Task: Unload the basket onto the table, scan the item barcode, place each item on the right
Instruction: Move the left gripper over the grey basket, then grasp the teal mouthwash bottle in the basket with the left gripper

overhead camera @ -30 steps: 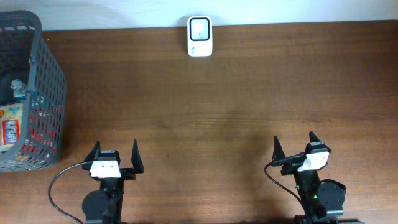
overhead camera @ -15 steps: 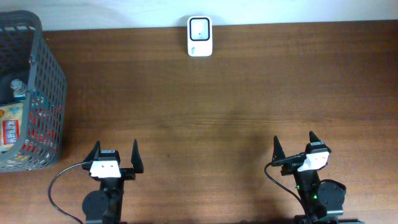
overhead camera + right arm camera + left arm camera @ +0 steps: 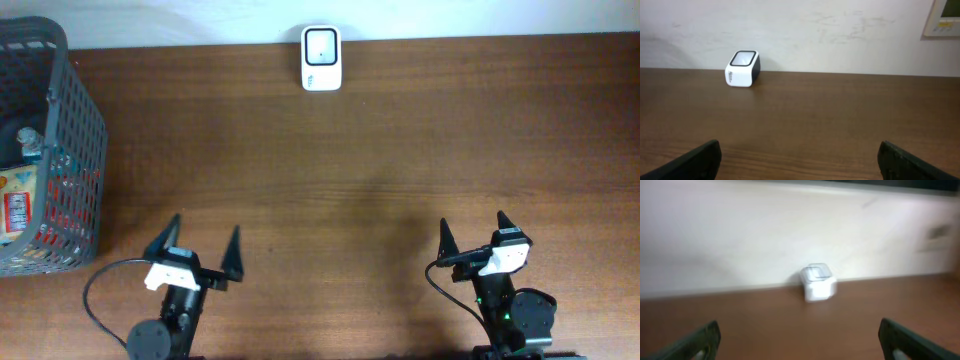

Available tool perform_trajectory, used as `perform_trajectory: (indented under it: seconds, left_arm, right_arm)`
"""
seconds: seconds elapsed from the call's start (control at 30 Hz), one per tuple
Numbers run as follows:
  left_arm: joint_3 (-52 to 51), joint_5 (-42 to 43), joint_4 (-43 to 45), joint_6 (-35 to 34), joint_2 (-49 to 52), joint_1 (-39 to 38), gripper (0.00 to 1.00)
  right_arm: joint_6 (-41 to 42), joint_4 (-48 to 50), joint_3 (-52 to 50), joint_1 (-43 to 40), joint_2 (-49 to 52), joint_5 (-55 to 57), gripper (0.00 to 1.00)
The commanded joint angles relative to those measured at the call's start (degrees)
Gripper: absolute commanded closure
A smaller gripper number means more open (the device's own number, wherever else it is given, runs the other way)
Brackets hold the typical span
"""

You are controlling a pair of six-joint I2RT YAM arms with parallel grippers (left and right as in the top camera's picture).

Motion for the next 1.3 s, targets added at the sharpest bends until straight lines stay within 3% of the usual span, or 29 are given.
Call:
perform_trajectory:
  seconds: [0.0, 0.03, 0.07, 0.13, 0.17, 0.23, 0.27, 0.3, 0.37, 0.4, 0.43, 0.47, 0.53, 0.57, 0.63, 0.7, 0.83, 0.9, 0.97, 1.03, 1.1, 1.27]
  left_arm:
    - [0.0, 18.1, 25.7, -3.3, -0.4, 0.0, 0.01]
    - [0.0, 16.7, 36.2, -3.2, -0.4, 0.1, 0.01]
    - [0.3, 14.8, 40.2, -3.2, -0.4, 0.1, 0.01]
    - [6.1, 9.2, 36.8, -2.9, 0.8, 0.1, 0.01]
    - [12.5, 9.2, 27.9, -0.1, 3.7, 0.1, 0.01]
    - [31.3, 3.9, -1.1, 3.3, 15.0, 0.1, 0.01]
    - [42.2, 4.8, -14.4, 4.3, 23.2, 0.0, 0.01]
    - [50.9, 10.3, -22.1, 4.3, 30.8, 0.0, 0.01]
    - [60.6, 12.0, -25.3, 6.6, 41.8, 0.1, 0.01]
    - [66.7, 7.8, -29.2, 6.1, 47.1, 0.3, 0.01]
    - [74.3, 5.0, -36.0, 5.8, 52.6, 1.0, 0.01]
    - [88.7, 3.2, -48.0, 5.8, 62.6, 2.8, 0.01]
    - [110.7, 3.2, -63.3, 5.9, 77.4, 6.4, 0.01]
    - [122.3, 2.6, -67.6, 6.5, 85.4, 8.7, 0.01]
    - [131.4, -2.4, -69.0, 2.9, 92.4, 13.1, 0.01]
    - [134.0, -2.8, -68.8, -9.6, 96.0, 23.0, 0.01]
    - [133.9, -3.8, -72.0, -10.1, 100.2, 39.3, 0.01]
    - [133.5, -8.1, -72.6, -10.1, 102.2, 42.2, 0.01]
    - [133.3, -11.2, -73.9, -9.8, 104.5, 42.2, 0.01]
    - [133.3, -11.4, -74.1, -0.7, 109.4, 40.0, 0.01]
    - [133.3, -11.4, -74.1, 2.9, 112.5, 38.0, 0.01]
    - [133.3, -11.4, -74.9, 3.6, 120.3, 36.3, 0.07]
  right_arm:
    - [-0.4, -0.1, -0.5, 0.4, -0.4, 0.6, 0.01]
    - [-0.4, -0.1, -0.5, 0.4, -0.4, 0.6, 0.01]
    - [-0.4, -0.1, -0.5, 0.4, -0.4, 0.6, 0.01]
    - [-0.4, -0.1, -0.5, 0.4, -0.4, 0.6, 0.01]
    - [-0.4, -0.1, -0.5, 0.4, -0.4, 0.6, 0.01]
    - [-0.4, -0.1, -0.5, 0.4, -0.4, 0.6, 0.02]
    - [-0.4, -0.1, -0.5, 0.4, -0.4, 0.6, 0.01]
    - [-0.4, -0.1, -0.5, 0.4, -0.4, 0.6, 0.02]
    - [-0.4, -0.1, -0.5, 0.4, -0.4, 0.6, 0.01]
    - [-0.4, -0.1, -0.5, 0.4, -0.4, 0.6, 0.01]
    - [-0.4, -0.1, -0.5, 0.4, -0.4, 0.6, 0.01]
    - [-0.4, -0.1, -0.5, 0.4, -0.4, 0.6, 0.01]
    - [-0.4, -0.1, -0.5, 0.4, -0.4, 0.6, 0.01]
    - [-0.4, -0.1, -0.5, 0.4, -0.4, 0.6, 0.01]
    - [-0.4, -0.1, -0.5, 0.4, -0.4, 0.6, 0.01]
    - [-0.4, -0.1, -0.5, 0.4, -0.4, 0.6, 0.01]
    - [-0.4, -0.1, -0.5, 0.4, -0.4, 0.6, 0.01]
    - [-0.4, -0.1, -0.5, 0.4, -0.4, 0.6, 0.01]
    - [-0.4, -0.1, -0.5, 0.4, -0.4, 0.6, 0.01]
    - [-0.4, -0.1, -0.5, 0.4, -0.4, 0.6, 0.01]
    - [-0.4, -0.1, -0.5, 0.4, -0.4, 0.6, 0.01]
    - [-0.4, -0.1, -0.5, 0.4, -0.4, 0.6, 0.01]
